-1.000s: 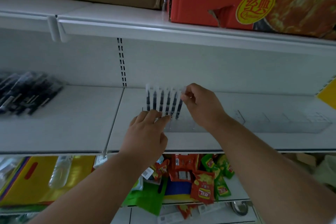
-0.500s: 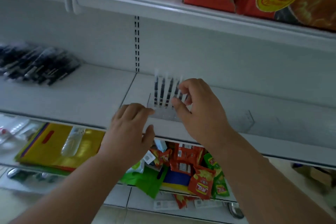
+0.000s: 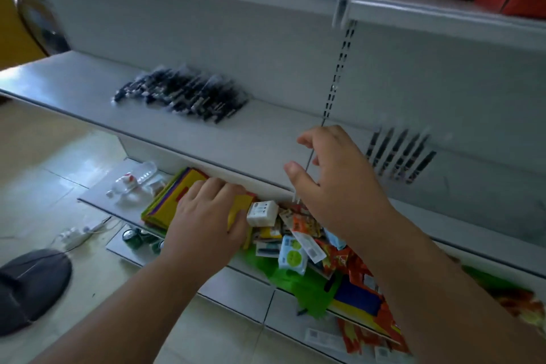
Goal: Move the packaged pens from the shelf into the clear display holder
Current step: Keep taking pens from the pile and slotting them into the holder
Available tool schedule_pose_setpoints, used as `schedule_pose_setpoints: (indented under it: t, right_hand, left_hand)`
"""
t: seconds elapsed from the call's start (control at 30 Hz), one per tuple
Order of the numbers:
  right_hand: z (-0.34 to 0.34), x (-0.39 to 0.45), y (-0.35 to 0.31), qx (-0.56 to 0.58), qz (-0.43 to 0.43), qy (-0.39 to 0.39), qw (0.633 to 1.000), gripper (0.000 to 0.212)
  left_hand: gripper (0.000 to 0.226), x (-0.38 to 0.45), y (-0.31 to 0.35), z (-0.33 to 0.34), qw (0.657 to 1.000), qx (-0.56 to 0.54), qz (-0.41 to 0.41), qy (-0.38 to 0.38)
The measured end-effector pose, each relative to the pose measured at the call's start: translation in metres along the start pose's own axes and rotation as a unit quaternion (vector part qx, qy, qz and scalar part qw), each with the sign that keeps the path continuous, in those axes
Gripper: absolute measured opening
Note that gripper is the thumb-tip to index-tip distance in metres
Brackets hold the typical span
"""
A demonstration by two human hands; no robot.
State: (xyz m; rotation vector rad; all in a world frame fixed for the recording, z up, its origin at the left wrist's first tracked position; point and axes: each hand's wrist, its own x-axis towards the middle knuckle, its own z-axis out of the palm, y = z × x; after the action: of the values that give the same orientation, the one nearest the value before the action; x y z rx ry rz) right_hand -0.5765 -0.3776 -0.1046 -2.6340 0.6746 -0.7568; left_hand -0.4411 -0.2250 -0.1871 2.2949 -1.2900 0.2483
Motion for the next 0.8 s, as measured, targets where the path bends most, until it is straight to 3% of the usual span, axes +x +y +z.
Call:
schedule_pose_setpoints:
  t: [0.37, 0.8]
  right_hand:
    - [0.111, 0.065, -0.155, -0.006, 0.015, -0.008, 1.0, 0.039]
    - [0.164, 0.19, -0.152, -0.038, 0.002, -0.035, 0.999, 0.037]
  left_hand:
    - [0.041, 0.006, -0.189, -0.077, 0.999, 0.039, -0.002, -0.03]
    - [0.047, 0.094, -0.258, -0.071, 0.996, 0.061, -0.017, -0.06]
